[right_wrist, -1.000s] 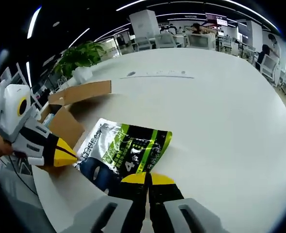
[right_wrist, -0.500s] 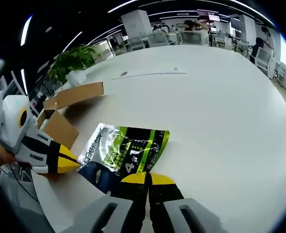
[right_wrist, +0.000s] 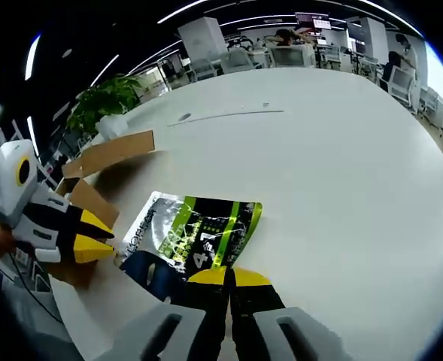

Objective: Operate the shoe box by opening the lid, removing the specified soft item, and placing it in the target area until the item is outside and the box remains undamaged.

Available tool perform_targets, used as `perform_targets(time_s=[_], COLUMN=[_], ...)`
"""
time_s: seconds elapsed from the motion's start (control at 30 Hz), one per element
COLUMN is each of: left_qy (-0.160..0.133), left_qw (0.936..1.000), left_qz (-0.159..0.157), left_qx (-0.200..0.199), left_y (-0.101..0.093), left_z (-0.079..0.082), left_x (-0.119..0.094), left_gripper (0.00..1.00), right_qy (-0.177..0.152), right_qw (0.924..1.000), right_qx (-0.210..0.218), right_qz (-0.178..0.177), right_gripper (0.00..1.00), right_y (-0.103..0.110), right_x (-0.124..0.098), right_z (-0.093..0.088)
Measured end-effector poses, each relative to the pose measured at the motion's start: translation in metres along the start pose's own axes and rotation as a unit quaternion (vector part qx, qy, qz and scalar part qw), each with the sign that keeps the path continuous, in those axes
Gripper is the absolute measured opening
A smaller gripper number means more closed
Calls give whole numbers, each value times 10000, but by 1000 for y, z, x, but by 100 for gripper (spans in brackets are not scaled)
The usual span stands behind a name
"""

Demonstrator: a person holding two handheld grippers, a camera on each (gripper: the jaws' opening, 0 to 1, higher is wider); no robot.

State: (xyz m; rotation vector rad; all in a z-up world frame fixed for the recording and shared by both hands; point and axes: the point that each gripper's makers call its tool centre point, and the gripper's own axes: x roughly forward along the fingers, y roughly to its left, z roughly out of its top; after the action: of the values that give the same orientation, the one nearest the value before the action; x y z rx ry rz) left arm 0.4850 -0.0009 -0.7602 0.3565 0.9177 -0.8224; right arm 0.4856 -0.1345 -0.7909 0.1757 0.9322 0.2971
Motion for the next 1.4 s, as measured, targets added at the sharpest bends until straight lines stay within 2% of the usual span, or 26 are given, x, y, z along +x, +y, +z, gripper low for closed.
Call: perform_targets(time_s=[0.37, 0.63, 0.73, 0.87, 1.1, 1.4], left_qy=[-381, -442, -500, -512, -679, -781], left_qw=[9987, 9981, 9976, 9971, 9951, 9925], left_qz=[-81, -41, -49, -45, 15, 186], left_qx=[-327, -422, -471, -559, -712, -919], left_y=[8, 13, 13, 17, 26, 44], left_z=[12, 17, 19, 15, 8, -9], left_x=[-21, -35, -42, -54, -78, -102], left_gripper=[13, 15, 12, 16, 16, 18], right_qy=[-26, -18, -19, -34, -33, -12], right_qw=[10000, 9999, 9999, 9999, 9997, 9997], right_qx=[6, -28, -38, -35, -76, -75], right_qz=[85, 119, 134, 166, 228, 251], right_gripper=[0, 0, 0, 0, 0, 0], right_y=[11, 15, 17, 22, 29, 33], right_x=[8, 11, 12, 16, 23, 28], right_z=[5, 7, 9, 12, 17, 18])
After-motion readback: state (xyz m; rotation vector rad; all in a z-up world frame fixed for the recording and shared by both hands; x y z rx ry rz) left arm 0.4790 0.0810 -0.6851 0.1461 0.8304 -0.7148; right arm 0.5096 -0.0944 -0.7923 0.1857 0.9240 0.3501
